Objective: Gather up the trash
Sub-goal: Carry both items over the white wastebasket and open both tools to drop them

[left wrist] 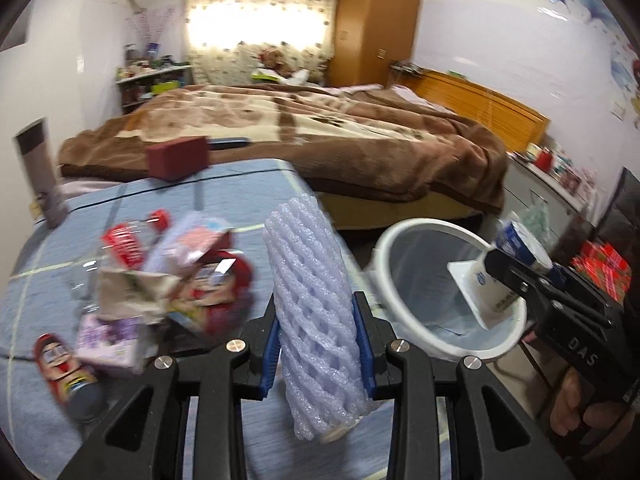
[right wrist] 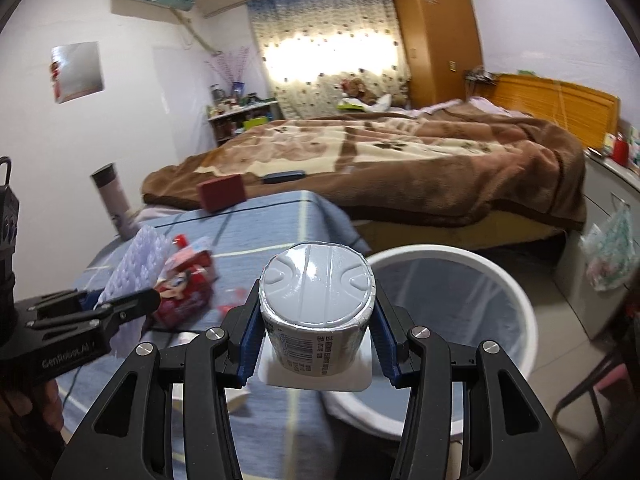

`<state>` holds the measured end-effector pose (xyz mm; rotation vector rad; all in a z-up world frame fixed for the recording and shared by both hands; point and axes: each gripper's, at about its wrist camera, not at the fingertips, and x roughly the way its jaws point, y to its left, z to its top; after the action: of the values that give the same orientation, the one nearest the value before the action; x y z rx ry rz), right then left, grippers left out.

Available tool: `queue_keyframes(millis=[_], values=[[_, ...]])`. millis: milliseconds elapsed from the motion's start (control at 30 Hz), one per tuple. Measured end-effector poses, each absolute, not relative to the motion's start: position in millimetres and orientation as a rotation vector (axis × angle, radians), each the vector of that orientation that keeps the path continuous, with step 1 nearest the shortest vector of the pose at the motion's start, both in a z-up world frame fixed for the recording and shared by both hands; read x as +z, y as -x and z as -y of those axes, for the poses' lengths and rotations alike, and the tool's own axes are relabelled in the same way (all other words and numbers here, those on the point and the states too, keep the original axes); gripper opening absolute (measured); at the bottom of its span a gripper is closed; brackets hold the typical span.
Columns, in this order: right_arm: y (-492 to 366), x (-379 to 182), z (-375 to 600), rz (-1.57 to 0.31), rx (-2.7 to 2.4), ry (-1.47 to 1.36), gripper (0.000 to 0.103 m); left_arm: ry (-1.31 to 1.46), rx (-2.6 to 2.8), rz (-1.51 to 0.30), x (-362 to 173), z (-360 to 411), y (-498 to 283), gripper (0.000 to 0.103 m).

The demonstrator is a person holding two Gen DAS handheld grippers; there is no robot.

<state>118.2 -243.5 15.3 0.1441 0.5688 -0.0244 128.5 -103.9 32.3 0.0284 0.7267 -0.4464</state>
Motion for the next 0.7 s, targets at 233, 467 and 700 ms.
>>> queue_keyframes(millis=[233, 467, 700], values=[[-121.7, 5.6, 284.4, -0.591, -0.112, -0.178, 0.049, -0.087, -0.545, -0.764, 22.2, 167.9, -135.8, 0.035], [-123.6, -10.6, 313.1, -0.657, -0.176, -0.17, 0.05, -0.127, -0.619, -0.809, 10.5, 218.0, -141.7, 0.035], [-127.5, -22.0, 329.8, -0.719, -0.206, -0.169, 0.05, -0.144, -0.63, -0.863, -5.2, 234.4, -147.7, 0.046]])
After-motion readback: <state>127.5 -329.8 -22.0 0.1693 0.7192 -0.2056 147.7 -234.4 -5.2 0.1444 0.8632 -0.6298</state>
